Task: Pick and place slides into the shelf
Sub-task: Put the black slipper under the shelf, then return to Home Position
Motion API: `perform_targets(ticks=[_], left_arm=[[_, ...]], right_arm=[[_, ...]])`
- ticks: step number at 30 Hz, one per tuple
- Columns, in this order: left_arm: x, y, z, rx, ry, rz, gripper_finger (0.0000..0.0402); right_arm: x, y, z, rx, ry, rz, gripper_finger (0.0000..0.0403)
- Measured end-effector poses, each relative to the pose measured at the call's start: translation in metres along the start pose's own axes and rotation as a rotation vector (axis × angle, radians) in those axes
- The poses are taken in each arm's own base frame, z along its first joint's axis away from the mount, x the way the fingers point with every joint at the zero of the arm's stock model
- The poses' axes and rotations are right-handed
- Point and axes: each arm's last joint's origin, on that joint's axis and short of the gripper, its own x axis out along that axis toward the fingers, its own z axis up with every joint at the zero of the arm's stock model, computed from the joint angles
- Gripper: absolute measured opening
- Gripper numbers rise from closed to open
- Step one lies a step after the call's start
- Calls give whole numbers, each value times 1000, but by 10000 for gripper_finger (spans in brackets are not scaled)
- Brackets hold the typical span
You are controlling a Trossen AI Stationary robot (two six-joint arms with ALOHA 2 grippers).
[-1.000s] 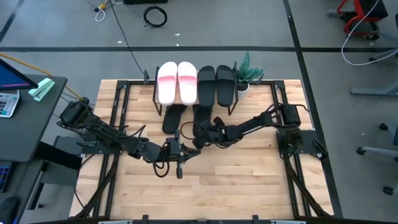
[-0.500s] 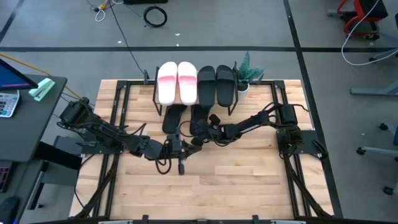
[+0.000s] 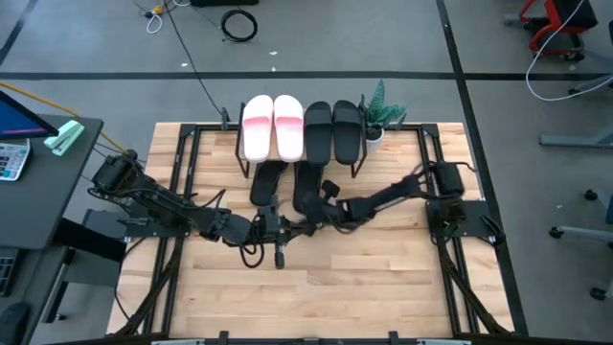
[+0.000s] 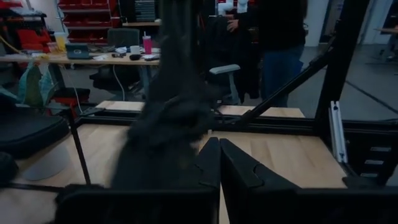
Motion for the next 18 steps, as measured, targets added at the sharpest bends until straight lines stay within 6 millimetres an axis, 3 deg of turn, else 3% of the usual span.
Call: perform_targets(ticks=[4, 9, 14, 18], left_arm=[[-6, 1, 11, 68, -36, 15, 20], [-36, 6, 47, 227, -123, 136, 28], [-80, 17, 92, 350, -227, 204, 22], [-111, 24, 111, 318, -278, 159, 16]], right_arm=[[-54, 13, 28, -96, -121, -12, 1], [-132, 2, 49, -232, -139, 26, 8], [-214, -30, 67, -220, -210, 120, 12], [-271, -66, 76, -112, -310, 213, 12]])
